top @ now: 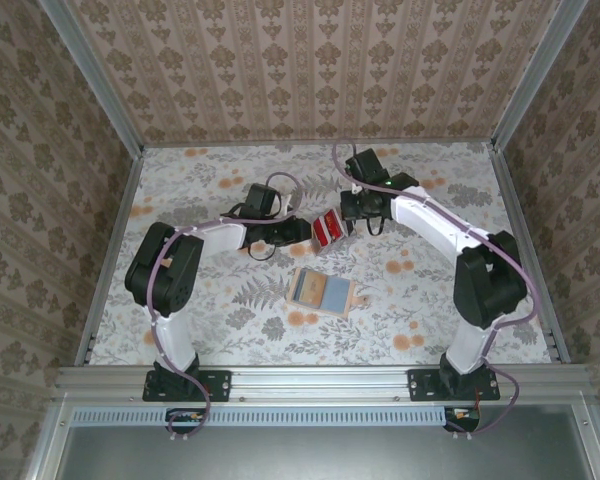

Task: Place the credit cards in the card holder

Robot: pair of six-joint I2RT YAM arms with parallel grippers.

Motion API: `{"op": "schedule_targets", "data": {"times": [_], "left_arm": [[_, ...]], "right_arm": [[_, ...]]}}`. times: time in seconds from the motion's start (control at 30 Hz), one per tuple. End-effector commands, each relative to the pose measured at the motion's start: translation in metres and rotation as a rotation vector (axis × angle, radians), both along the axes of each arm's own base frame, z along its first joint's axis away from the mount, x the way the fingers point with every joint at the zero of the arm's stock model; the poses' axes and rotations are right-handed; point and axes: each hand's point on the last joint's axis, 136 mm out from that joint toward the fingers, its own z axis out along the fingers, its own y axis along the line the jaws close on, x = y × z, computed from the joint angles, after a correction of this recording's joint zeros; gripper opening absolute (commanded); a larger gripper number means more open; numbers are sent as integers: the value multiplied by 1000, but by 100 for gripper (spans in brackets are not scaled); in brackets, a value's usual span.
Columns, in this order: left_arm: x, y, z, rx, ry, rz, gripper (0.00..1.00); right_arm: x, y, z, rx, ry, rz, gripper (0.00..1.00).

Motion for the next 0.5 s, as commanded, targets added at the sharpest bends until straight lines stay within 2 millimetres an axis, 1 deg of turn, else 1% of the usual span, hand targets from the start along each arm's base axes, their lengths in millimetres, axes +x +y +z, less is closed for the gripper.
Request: {"op": "schedule_targets", "data": {"times": [0.0, 0.17, 0.3, 0.47], "left_arm": [[-2, 6, -3, 18, -15, -8, 31], [-2, 4, -7, 10, -3, -8, 31], [-1, 5, -8, 12, -3, -3, 31], [-3, 4, -9, 8, -1, -5, 31]], "right_arm": [[14, 2, 3, -51, -45, 12, 2], [19, 7, -10, -90, -33, 35, 2], [22, 12, -9, -66, -40, 38, 2], [28, 9, -7, -86, -64, 22, 2]]}}
